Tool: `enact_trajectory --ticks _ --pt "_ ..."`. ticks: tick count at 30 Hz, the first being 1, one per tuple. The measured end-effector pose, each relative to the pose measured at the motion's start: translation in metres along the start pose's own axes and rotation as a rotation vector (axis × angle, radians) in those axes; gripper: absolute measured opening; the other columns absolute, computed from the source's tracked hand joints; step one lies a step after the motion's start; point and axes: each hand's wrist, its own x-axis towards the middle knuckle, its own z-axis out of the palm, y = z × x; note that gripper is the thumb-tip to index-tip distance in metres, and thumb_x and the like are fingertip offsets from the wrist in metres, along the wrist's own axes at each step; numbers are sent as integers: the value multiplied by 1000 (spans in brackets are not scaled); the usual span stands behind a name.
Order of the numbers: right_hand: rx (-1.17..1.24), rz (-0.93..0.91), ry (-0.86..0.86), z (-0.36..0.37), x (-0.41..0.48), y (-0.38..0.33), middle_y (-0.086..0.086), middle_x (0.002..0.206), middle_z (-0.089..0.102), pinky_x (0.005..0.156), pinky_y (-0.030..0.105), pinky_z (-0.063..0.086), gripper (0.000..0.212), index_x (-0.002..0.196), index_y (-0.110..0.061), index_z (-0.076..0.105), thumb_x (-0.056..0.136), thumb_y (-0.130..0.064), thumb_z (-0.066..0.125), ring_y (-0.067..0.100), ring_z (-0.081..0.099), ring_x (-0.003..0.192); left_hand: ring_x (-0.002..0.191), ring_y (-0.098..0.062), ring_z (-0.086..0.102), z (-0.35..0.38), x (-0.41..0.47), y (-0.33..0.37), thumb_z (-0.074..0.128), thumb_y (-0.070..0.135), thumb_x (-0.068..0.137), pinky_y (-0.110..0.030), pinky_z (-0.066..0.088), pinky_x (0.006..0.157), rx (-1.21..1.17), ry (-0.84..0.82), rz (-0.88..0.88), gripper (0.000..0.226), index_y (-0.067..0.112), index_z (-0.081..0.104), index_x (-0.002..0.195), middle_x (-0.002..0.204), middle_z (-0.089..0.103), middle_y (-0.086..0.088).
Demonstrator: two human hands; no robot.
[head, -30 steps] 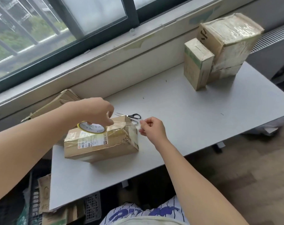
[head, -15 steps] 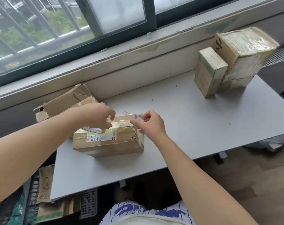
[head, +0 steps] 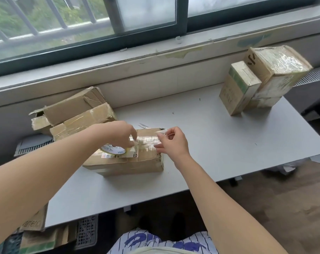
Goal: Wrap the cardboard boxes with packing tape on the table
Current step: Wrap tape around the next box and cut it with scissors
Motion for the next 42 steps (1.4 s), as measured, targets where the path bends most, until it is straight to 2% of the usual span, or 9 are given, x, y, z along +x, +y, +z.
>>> enact_trajectory --ticks 4,9,14,20,24,27,31,37,42 --pt "-9 6 65 6 -4 8 5 95 49 70 39 64 15 99 -11 46 102 -14 61 30 77 75 51 -12 64 -8 1 5 58 37 95 -25 48 58 29 -16 44 29 28 67 121 82 72 3" --pt "-8 21 153 11 -4 15 5 95 49 65 36 62 14 97 -13 42 105 -15 55 36 75 77 47 -15 56 -11 7 23 57 23 85 -22 46 53 85 9 0 22 11 75 91 64 70 -1" --pt "76 58 184 11 0 27 5 100 44 63 33 62 11 102 -12 41 107 -16 50 25 75 68 50 -17 53 -18 11 37 61 22 87 -23 41 50 186 11 0 24 13 59 64 54 58 2" --pt "176 100 198 7 5 37 6 105 45 59 27 59 11 105 -11 42 107 -18 51 23 75 66 51 -12 55 -24 16 51 62 17 88 -23 44 52 230 -8 -8 22 15 61 66 58 60 5" --pt "126 130 195 4 10 45 2 99 48 56 26 56 13 105 -11 43 107 -20 52 17 70 59 51 -11 55 -25 18 52 60 16 89 -23 40 49 252 -6 -5 23 14 61 66 59 61 5" --pt "84 143 188 2 12 53 1 94 51 58 31 58 15 100 -13 46 106 -24 54 23 67 64 50 -10 57 -24 22 49 62 25 92 -22 41 51 240 -29 -10 28 15 63 66 59 64 6" --pt "103 178 162 1 15 59 3 90 54 65 41 63 17 100 -12 49 105 -26 57 21 64 62 51 -11 60 -25 27 48 63 55 96 -25 45 54 207 -56 -16 52 14 62 64 56 65 6" --pt "111 264 88 -1 29 70 3 91 58 62 32 55 19 98 -14 54 100 -29 66 14 56 60 53 -12 59 -31 32 51 64 62 91 -28 48 59 244 -93 -33 59 13 64 60 56 68 3" --pt "152 341 22 4 37 80 2 86 58 55 27 43 29 110 -10 60 98 -35 68 11 50 58 61 -10 60 -34 37 57 64 78 81 -29 42 57 249 -148 -71 68 13 70 65 60 72 4"
